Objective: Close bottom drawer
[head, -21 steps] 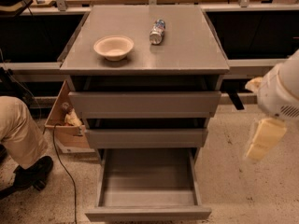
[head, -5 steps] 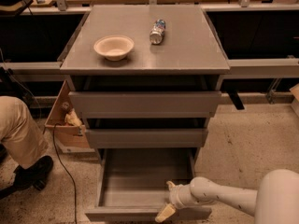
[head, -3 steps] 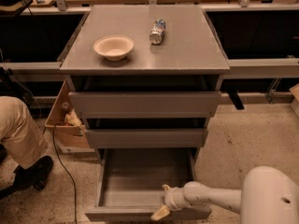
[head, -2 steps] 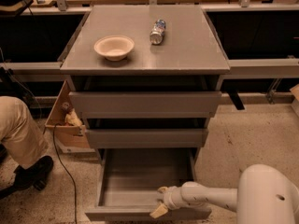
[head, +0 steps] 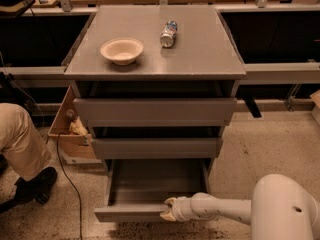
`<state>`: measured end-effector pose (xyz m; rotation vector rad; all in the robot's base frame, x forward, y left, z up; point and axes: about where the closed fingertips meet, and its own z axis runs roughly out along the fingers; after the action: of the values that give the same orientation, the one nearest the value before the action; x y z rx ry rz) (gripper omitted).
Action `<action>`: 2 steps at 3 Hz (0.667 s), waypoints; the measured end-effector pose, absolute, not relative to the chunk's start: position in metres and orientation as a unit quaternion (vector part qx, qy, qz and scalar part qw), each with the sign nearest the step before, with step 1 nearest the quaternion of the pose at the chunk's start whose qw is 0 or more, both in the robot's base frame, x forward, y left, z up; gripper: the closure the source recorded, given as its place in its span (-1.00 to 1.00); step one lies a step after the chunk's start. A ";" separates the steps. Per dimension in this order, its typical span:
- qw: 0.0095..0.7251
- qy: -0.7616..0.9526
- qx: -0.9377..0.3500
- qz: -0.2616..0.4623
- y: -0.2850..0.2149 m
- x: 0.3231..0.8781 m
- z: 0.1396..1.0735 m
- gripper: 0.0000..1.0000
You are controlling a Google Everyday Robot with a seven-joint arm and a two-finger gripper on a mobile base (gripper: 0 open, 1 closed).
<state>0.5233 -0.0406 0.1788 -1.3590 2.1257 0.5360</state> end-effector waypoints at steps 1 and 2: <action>0.297 0.781 -0.514 0.193 -0.025 0.539 0.189 -0.46; 0.313 0.773 -0.519 0.189 -0.015 0.550 0.198 -0.62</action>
Offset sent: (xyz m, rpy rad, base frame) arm 0.0437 0.0349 0.0320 0.0330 -0.1314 0.0236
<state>0.5504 -0.0149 0.1978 -1.3677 2.0378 0.4996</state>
